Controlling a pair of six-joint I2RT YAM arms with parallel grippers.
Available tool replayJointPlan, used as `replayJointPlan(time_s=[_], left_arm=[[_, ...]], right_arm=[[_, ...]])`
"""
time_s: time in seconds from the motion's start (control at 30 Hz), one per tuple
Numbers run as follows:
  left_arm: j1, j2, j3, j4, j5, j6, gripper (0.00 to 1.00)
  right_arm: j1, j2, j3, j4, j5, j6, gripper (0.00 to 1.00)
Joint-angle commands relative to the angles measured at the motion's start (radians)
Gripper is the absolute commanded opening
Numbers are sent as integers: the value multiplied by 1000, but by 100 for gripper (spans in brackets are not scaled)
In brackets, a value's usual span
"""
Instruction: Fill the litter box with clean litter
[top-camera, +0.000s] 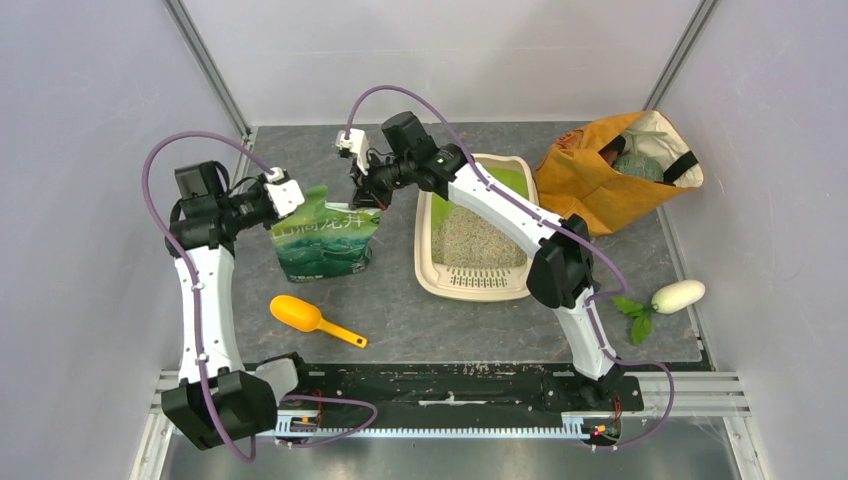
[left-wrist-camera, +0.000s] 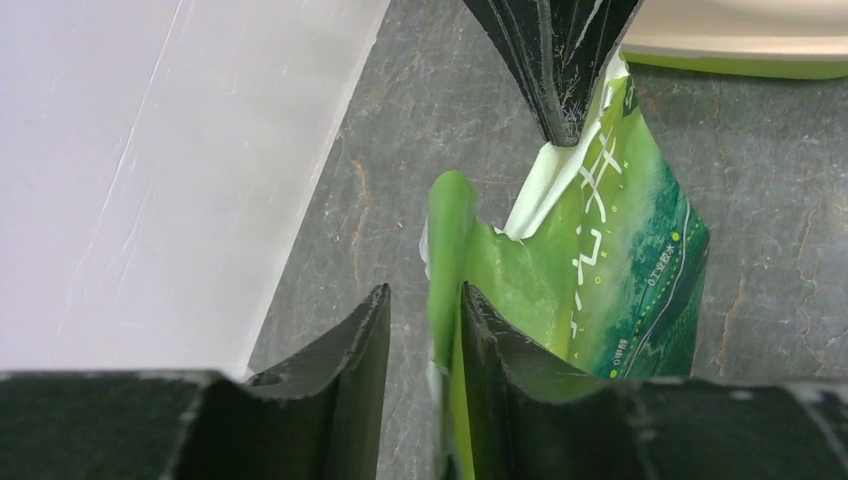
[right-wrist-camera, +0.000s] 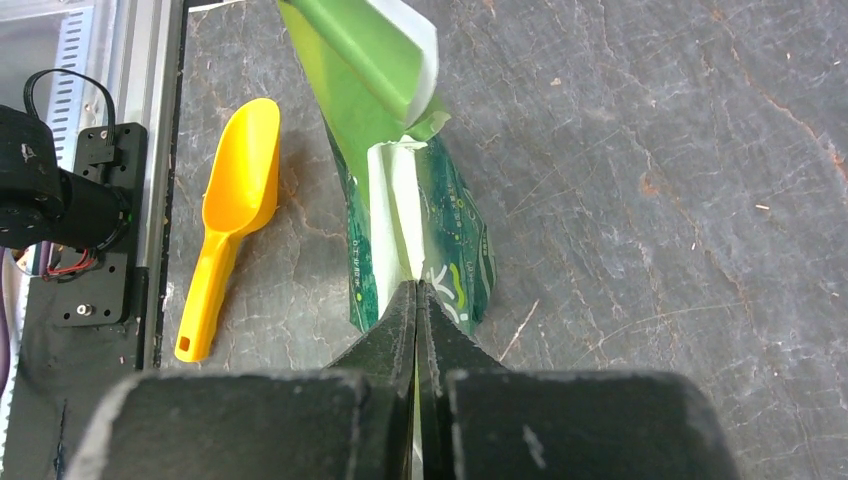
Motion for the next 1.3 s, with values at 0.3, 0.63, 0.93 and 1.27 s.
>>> replayJointPlan(time_s=[0.3,0.63,0.93,1.27], left_arm=[[6,153,218,-526,-8,490,2],[6,133,224,-546,77,563,2],[7,124,227,-533,98,560,2],[6,35,114,-400,184,504,2]], right_arm=[[0,-44,24,-96,105,-27,0],[2,-27,41,-198,176,-131,32],[-1,26,89,-233,214,-78,51],[-15,47,204,-241,131,292,0]])
